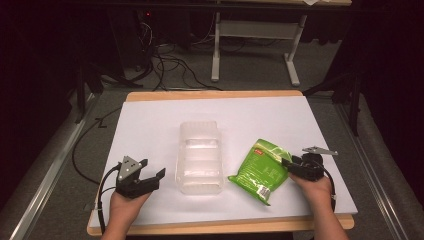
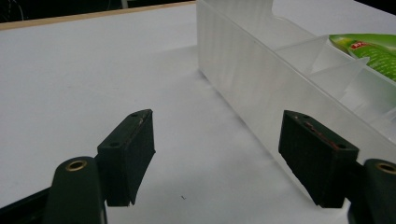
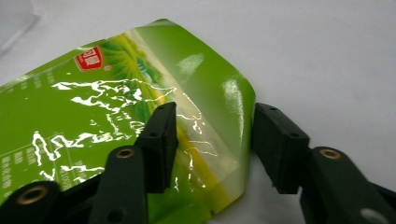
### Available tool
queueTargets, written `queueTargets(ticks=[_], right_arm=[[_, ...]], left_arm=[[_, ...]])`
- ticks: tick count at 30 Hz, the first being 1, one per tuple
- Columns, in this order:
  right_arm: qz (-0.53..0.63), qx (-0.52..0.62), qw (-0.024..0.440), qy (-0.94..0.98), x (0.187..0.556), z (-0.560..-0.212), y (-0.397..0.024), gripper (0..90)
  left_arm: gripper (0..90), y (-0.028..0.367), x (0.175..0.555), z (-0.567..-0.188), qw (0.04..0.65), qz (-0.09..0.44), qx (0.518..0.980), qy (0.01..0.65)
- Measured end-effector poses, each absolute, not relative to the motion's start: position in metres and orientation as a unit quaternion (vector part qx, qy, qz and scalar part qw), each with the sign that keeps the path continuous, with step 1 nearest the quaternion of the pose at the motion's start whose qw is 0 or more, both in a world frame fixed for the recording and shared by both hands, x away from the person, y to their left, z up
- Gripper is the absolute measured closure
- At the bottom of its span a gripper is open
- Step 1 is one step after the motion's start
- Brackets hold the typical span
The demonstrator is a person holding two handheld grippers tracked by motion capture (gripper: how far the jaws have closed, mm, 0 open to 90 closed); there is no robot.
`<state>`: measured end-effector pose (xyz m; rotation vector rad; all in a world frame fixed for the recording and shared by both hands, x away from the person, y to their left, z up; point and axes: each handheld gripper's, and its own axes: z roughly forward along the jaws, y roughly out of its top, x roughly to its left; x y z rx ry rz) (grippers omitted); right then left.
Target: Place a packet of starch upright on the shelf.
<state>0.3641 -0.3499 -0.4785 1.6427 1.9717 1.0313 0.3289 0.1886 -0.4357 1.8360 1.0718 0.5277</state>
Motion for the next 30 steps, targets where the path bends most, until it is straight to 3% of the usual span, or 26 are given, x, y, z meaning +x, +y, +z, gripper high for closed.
queueTargets(ticks=[9,30], right_arm=[[0.370,0.576,0.171,0.709,0.367,-0.479,-0.349,83.9],[0.501,0.492,0.223,0.676,0.335,-0.422,-0.335,89.2]], left_arm=[[27.4,0.189,0.329,-0.437,0.459,0.210,0.742,0.441],[28.4,0.191,0.328,-0.434,0.466,0.217,0.738,0.437]])
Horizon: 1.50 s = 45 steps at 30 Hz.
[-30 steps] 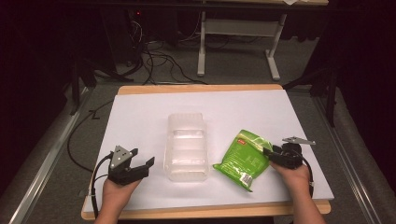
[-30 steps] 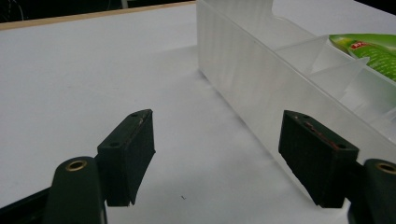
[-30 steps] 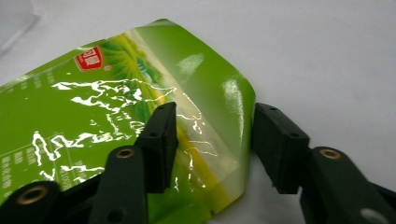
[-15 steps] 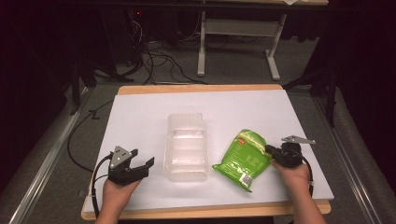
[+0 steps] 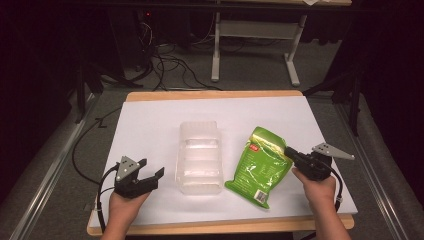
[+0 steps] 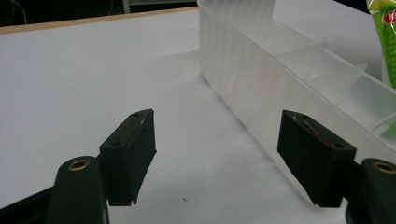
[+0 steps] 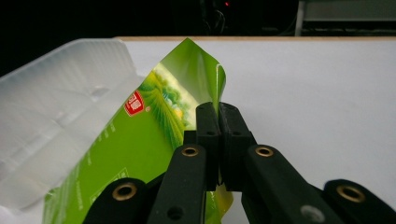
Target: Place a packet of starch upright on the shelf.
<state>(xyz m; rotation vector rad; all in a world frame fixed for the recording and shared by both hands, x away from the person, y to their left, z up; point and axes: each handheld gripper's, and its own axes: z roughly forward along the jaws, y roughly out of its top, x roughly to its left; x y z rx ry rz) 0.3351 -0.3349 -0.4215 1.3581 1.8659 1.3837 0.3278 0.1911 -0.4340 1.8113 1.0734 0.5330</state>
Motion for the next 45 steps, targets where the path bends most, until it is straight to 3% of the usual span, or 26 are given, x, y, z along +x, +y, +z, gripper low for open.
queueTargets(ticks=[13,23,34,45], right_arm=[[0.550,0.430,0.257,0.668,0.315,-0.384,-0.305,89.8],[0.571,0.407,0.315,0.640,0.312,-0.361,-0.293,90.0],[0.577,0.419,0.311,0.629,0.310,-0.368,-0.290,89.2],[0.559,0.412,0.341,0.633,0.305,-0.372,-0.288,85.9]], left_arm=[[28.7,0.192,0.327,-0.433,0.470,0.222,0.736,0.435],[28.7,0.195,0.325,-0.432,0.470,0.226,0.734,0.436],[28.7,0.194,0.324,-0.432,0.471,0.229,0.733,0.434],[28.7,0.195,0.324,-0.431,0.470,0.229,0.733,0.435]])
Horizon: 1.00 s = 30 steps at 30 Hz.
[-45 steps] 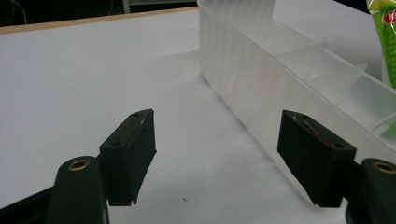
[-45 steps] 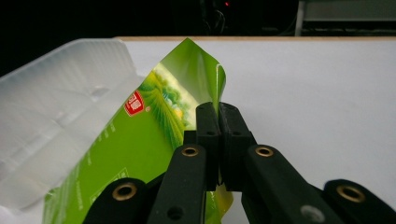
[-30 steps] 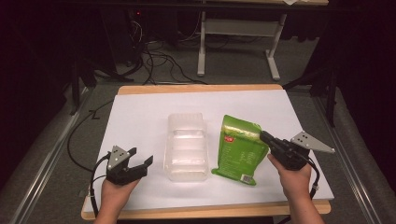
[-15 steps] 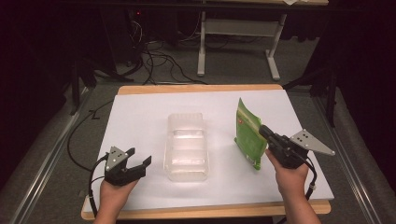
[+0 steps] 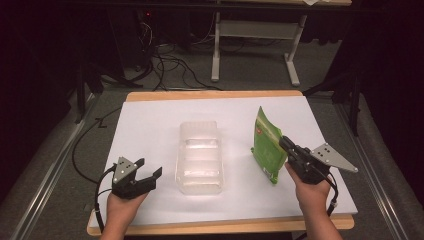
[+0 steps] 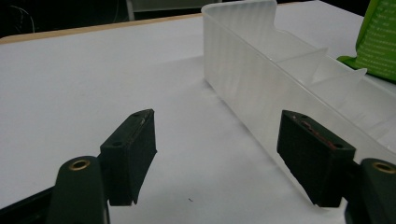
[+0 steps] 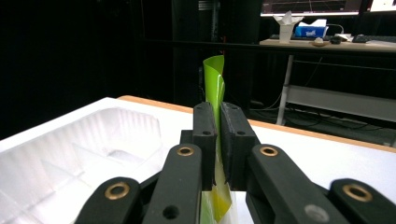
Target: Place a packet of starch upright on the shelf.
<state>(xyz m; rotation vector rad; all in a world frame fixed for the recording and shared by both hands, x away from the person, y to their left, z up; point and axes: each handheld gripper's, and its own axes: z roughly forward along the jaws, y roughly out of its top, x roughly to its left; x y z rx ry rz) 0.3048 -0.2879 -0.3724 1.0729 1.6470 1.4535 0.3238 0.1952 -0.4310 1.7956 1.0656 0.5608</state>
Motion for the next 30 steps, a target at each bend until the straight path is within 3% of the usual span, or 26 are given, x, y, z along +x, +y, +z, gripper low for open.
queueTargets(ticks=[15,20,30], right_arm=[[0.555,0.419,0.337,0.635,0.306,-0.377,-0.289,77.6],[0.526,0.429,0.326,0.658,0.312,-0.385,-0.281,63.2],[0.504,0.440,0.296,0.683,0.326,-0.400,-0.276,56.2]], left_arm=[[28.8,0.195,0.324,-0.431,0.469,0.228,0.734,0.434],[28.8,0.195,0.324,-0.431,0.469,0.227,0.735,0.434],[28.8,0.195,0.324,-0.431,0.469,0.227,0.736,0.433]])
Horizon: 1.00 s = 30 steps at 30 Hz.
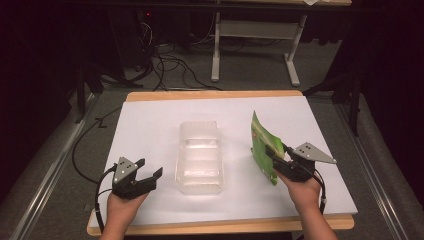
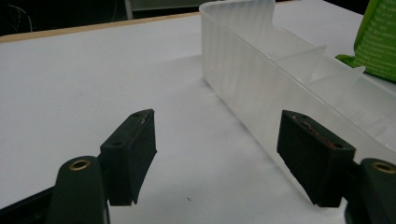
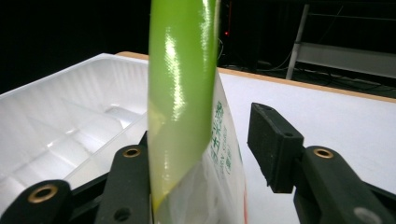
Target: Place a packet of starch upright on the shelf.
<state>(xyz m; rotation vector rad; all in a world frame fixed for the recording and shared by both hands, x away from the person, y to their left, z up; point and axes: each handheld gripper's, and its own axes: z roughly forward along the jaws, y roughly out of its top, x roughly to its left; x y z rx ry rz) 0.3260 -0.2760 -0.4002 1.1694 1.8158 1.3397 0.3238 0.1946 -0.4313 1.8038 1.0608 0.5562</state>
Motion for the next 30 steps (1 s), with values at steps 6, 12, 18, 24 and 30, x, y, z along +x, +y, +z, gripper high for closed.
queueTargets(ticks=[6,12,18,24,30], right_arm=[[0.505,0.438,0.289,0.685,0.328,-0.403,-0.282,61.3],[0.505,0.433,0.279,0.693,0.332,-0.407,-0.284,65.1],[0.503,0.434,0.275,0.695,0.335,-0.408,-0.284,75.9],[0.494,0.441,0.281,0.695,0.337,-0.407,-0.288,85.7],[0.494,0.431,0.280,0.702,0.338,-0.404,-0.291,86.0]], left_arm=[[28.9,0.194,0.324,-0.432,0.469,0.224,0.738,0.431],[29.6,0.194,0.324,-0.432,0.469,0.221,0.738,0.431],[29.6,0.194,0.324,-0.432,0.470,0.220,0.738,0.431],[29.6,0.195,0.324,-0.432,0.471,0.219,0.738,0.431],[29.6,0.195,0.325,-0.432,0.471,0.217,0.738,0.431]])
